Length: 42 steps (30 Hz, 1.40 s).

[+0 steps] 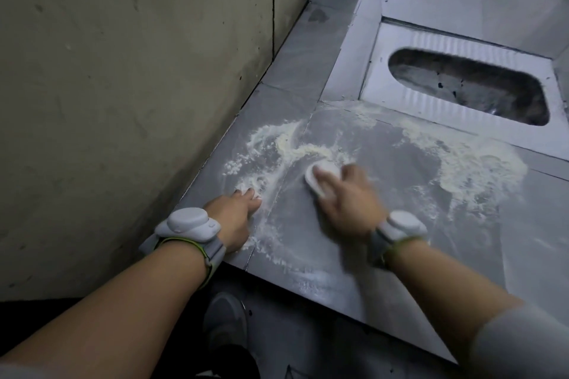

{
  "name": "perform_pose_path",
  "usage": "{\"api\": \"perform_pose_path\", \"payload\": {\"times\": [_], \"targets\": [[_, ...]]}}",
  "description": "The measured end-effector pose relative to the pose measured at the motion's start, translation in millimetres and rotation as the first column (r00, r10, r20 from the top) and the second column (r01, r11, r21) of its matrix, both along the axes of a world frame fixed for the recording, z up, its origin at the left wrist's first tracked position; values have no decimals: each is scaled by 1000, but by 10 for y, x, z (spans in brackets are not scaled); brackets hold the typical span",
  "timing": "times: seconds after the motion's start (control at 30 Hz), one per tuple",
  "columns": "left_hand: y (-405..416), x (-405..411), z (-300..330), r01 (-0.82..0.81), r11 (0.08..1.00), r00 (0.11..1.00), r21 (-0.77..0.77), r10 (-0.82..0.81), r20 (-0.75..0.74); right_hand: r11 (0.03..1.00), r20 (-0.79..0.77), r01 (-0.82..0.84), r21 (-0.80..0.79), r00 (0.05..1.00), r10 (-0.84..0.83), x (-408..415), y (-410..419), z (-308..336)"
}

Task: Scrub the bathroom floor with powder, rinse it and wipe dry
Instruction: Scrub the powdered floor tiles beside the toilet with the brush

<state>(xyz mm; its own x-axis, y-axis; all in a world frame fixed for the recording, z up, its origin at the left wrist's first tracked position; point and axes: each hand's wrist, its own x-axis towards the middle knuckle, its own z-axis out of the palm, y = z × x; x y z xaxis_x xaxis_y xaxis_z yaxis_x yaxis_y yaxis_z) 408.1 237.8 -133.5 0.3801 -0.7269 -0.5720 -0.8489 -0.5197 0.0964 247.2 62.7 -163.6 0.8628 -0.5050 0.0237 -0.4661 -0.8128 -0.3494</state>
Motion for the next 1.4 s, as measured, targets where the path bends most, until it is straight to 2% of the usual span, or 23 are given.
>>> {"api": "perform_pose_path", "payload": {"times": [0.03, 0.1, 0.17, 0.23, 0.3, 0.4, 0.43, 0.47, 0.5, 0.57, 0.6, 0.67, 0.73, 0.83, 0.93, 1.0, 1.07, 1.13, 1.2, 1.23, 1.3, 1.37, 1.4], "targets": [[6, 3, 7, -5, 1000, 1000, -1, 5, -4, 996, -16, 85, 14, 996, -85, 90, -56, 0], [-10, 0, 35, -20, 1000, 1000, -12, 20, -24, 987, -15, 139, 81, 990, -139, 167, 62, 19], [18, -8, 62, -57, 997, 997, -49, 54, -56, 996, 78, 30, 80, 996, -36, 61, 389, 20], [60, -20, 93, -153, 976, 986, -152, 140, -96, 989, 128, -95, 109, 988, 81, -86, 698, 3], [116, -34, 142, -243, 936, 968, -255, 217, -129, 968, 151, -214, 135, 970, 193, -160, 967, -51], [174, -47, 188, -301, 906, 952, -298, 270, -140, 925, 145, -372, 71, 922, 360, -157, 1072, -116], [196, -46, 188, -311, 905, 950, -290, 285, -128, 938, 141, -347, 16, 929, 342, -106, 937, -132], [221, -47, 186, -309, 909, 951, -279, 290, -108, 968, 135, -250, -16, 959, 250, -31, 737, -129], [242, -45, 181, -301, 915, 954, -270, 286, -92, 995, 111, -89, -32, 989, 92, 51, 467, -97], [279, -35, 186, -306, 917, 952, -256, 289, -101, 977, 20, 212, -32, 977, -211, 175, -57, -12], [280, -24, 196, -320, 914, 947, -251, 299, -121, 963, -13, 270, -13, 963, -270, 186, -170, 28], [267, 29, 204, -376, 891, 925, -254, 345, -157, 982, 28, 189, 25, 982, -189, 141, -59, 62], [267, 82, 196, -461, 847, 885, -265, 417, -206, 998, 119, -17, 61, 993, 9, 26, 349, 36], [266, 111, 203, -585, 755, 805, -296, 496, -324, 961, 157, -250, 117, 960, 231, 43, 915, -83], [288, 116, 191, -622, 714, 780, -320, 529, -335, 910, 154, -402, 100, 910, 385, 259, 1198, -127], [296, 116, 168, -629, 702, 777, -335, 550, -308, 911, 162, -407, 58, 905, 394, 409, 1105, -174], [285, 114, 154, -626, 707, 779, -330, 550, -301, 971, 157, -241, 11, 959, 236, 614, 821, -150], [276, 124, 156, -646, 702, 761, -300, 565, -319, 999, 61, -35, 5, 998, 35, 812, 607, -84], [283, 132, 143, -675, 682, 735, -284, 588, -337, 997, 50, 13, 70, 999, -17, 837, 700, -65], [288, 144, 133, -689, 668, 722, -283, 597, -349, 995, 109, -37, 96, 994, 26, 765, 826, -79], [292, 132, 122, -720, 637, 690, -276, 614, -383, 960, 191, -264, 98, 951, 242, 443, 1090, -146], [298, 135, 132, -728, 629, 681, -273, 617, -394, 893, 149, -445, 71, 890, 432, 257, 1040, -173], [302, 131, 137, -719, 641, 690, -269, 612, -386, 901, 130, -432, 45, 897, 423, 309, 900, -152]]}}
